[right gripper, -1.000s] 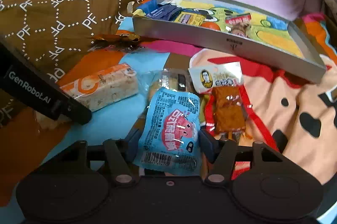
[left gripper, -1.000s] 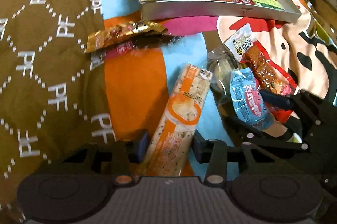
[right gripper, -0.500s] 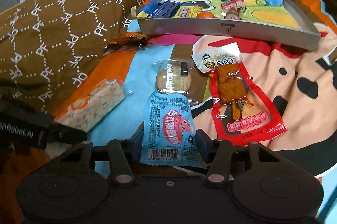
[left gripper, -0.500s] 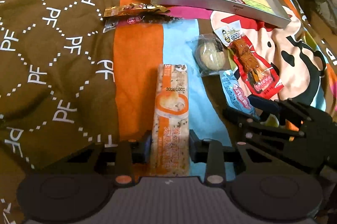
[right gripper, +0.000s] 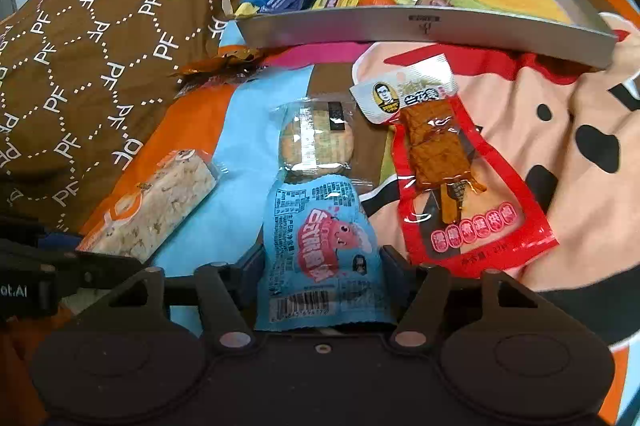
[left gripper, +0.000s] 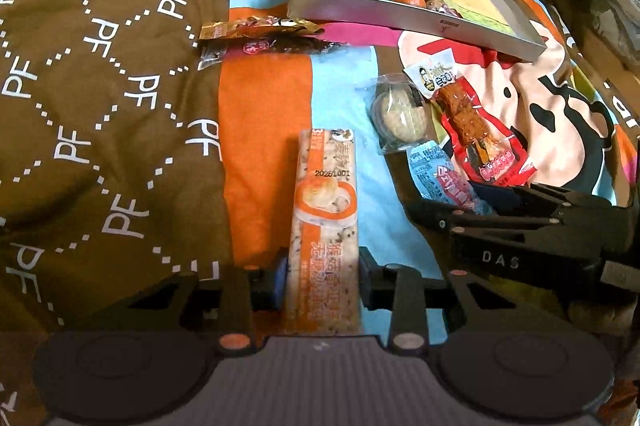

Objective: Organize snacks
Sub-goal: 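Grasp the blue fish-print packet with the right tool while the left tool holds the bar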

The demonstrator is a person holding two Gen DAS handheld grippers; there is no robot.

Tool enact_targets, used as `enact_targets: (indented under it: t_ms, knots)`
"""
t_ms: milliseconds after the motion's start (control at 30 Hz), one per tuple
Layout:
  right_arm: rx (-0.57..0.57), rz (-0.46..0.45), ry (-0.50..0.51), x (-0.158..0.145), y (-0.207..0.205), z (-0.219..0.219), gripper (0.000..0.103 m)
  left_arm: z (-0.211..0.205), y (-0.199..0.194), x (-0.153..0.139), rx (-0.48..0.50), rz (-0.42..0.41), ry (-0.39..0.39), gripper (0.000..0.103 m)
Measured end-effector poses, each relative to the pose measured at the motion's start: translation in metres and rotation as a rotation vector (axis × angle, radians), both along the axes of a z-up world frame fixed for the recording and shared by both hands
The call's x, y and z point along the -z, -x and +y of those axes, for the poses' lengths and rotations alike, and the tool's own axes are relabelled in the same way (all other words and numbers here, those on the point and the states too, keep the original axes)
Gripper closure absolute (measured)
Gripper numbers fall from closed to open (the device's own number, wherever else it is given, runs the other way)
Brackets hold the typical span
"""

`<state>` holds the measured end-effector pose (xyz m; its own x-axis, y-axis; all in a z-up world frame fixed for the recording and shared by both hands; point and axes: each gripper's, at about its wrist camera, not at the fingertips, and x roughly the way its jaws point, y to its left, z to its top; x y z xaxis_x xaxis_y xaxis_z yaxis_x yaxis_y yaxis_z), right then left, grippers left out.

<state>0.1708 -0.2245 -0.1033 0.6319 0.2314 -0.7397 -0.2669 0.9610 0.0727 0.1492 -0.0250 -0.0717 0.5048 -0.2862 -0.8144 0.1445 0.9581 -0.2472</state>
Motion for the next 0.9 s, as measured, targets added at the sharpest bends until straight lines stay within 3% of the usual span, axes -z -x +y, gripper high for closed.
enact_targets:
  t_ms: [167,400,633,900]
  knots:
    - [-0.01,-0.058,0.048,-0.005,0.02,0.004,0.048,0.0,0.002,0.001,-0.001,-0.005,0.002,0.066]
    - [-0.081,-0.193,0.297,-0.01,0.048,0.024,0.048,-0.002,0.007,-0.002,-0.001,-0.018,0.018,0.066]
    - [-0.093,-0.262,0.357,-0.015,0.054,0.023,0.048,-0.004,0.012,-0.003,0.008,-0.032,0.013,0.066]
    - [-0.131,-0.366,0.403,-0.025,0.065,0.022,0.047,-0.001,0.017,-0.011,-0.008,-0.079,0.062,0.066]
